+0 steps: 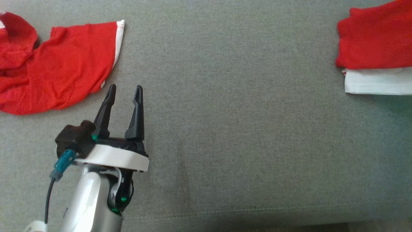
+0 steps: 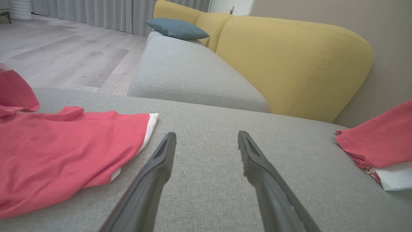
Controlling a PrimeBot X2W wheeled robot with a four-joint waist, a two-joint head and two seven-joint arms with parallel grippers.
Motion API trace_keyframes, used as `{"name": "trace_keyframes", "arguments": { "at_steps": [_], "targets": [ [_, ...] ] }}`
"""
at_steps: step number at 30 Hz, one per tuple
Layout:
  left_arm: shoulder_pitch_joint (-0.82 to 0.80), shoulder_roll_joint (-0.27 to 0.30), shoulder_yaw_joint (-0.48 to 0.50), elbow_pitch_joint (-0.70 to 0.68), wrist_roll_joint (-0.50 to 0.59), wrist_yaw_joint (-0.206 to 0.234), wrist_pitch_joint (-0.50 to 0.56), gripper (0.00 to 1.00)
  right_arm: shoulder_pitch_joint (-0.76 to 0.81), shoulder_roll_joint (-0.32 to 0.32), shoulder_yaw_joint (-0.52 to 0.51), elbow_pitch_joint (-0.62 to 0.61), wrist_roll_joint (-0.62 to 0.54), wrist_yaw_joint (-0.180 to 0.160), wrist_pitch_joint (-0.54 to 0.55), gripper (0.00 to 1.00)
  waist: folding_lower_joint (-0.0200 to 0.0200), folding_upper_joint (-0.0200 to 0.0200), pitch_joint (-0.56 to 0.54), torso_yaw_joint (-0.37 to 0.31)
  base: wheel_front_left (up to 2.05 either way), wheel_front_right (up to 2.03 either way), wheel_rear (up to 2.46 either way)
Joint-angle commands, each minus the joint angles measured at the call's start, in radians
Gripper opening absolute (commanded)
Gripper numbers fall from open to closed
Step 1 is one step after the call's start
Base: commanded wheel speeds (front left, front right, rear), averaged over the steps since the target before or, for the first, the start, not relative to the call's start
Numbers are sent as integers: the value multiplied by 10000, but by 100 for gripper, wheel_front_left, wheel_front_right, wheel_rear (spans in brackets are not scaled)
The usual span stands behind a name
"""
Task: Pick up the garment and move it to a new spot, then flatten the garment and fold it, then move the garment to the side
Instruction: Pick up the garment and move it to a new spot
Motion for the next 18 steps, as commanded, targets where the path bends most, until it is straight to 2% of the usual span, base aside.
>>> {"name": "trace_keyframes", "arguments": {
  "at_steps": [1, 2, 3, 4, 12, 18],
  "targets": [
    [-373, 83, 325, -388, 89, -24, -53, 100, 120, -88, -26, -441, -3, 63, 36, 39, 0, 0, 50, -4, 0, 0, 0],
    [-379, 83, 332, -386, 95, -31, -53, 100, 104, -10, -37, -477, 98, 63, 86, 85, 0, 0, 76, -8, 0, 0, 0],
    [-379, 83, 332, -386, 95, -31, -53, 100, 104, -10, -37, -477, 98, 63, 86, 85, 0, 0, 76, -8, 0, 0, 0],
    [-382, 83, 349, -379, 105, -40, -53, 100, 88, 69, -57, -502, 232, 63, 160, 100, 0, 0, 97, -12, 0, 0, 0],
    [-361, 83, 394, -214, 83, -66, -53, 100, 126, 301, 101, -998, 473, 63, 49, 100, 0, 0, -102, 62, 0, 0, 0],
    [-266, 83, 364, -117, -91, 46, -53, 100, 447, 935, 870, -1348, 760, 63, -422, 100, 0, 0, -884, 202, 0, 0, 0]
  ]
}}
